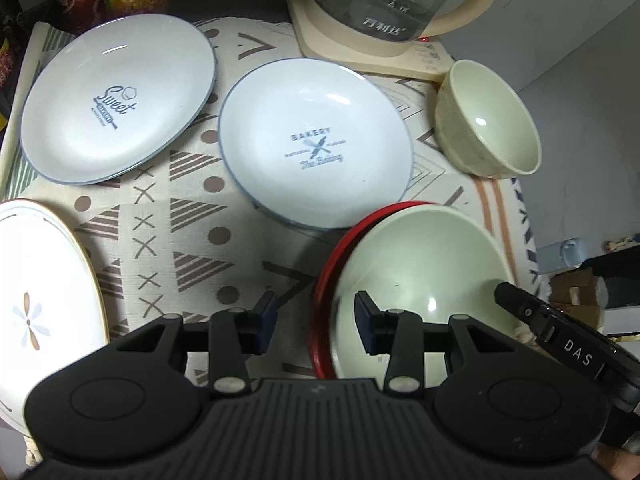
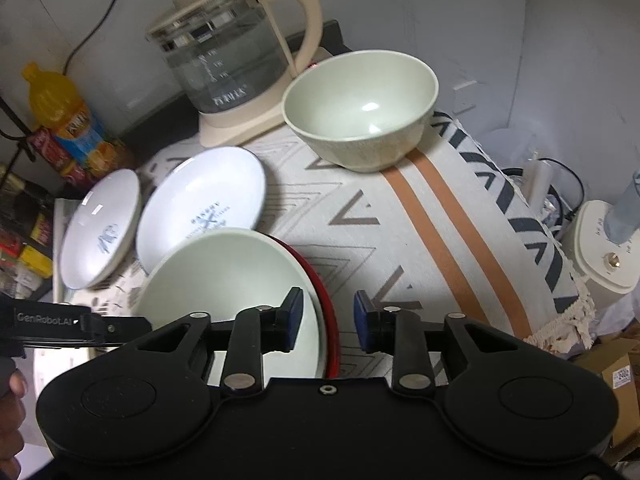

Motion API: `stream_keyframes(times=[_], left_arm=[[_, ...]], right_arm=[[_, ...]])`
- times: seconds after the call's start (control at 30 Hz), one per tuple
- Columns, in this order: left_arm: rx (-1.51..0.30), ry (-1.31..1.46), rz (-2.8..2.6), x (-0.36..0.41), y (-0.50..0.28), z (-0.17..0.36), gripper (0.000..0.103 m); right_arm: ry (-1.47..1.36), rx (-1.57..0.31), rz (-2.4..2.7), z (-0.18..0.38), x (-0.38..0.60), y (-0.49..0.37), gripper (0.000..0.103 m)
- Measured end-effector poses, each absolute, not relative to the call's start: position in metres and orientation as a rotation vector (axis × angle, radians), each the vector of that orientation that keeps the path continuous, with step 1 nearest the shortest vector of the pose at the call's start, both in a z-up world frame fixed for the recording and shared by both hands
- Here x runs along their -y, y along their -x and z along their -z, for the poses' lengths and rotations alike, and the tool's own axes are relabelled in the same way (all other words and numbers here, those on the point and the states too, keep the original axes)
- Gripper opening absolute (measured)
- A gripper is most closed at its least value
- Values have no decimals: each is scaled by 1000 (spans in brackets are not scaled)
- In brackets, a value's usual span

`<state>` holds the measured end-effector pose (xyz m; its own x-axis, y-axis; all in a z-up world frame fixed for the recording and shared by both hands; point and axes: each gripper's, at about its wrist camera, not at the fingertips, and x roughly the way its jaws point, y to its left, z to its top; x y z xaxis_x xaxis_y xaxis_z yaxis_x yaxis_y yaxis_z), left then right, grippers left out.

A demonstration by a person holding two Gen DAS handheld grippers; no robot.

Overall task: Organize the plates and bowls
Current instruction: 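Lower the pale green bowl into the red bowl and open the left gripper, then move the left gripper to the smaller pale green bowl by the kettle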

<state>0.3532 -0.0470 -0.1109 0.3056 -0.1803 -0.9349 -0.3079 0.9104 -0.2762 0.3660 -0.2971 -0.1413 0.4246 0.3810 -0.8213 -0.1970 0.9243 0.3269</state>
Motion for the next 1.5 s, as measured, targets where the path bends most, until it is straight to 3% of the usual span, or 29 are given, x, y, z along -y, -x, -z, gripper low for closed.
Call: stream_keyframes(times=[0.1,0.9,1.5], left_arm=[[-1252,457,-83,49,-357,102,40],[-1169,494,-99,86,-424,84,41],[-1179,513,-140,115,-501,105,41]], right_arm=[[-213,-1057,-375,134,302,-369,42],[-255,-982,-359,122,341,-435,66],[-297,-1037,-344,154,353,-505,66]])
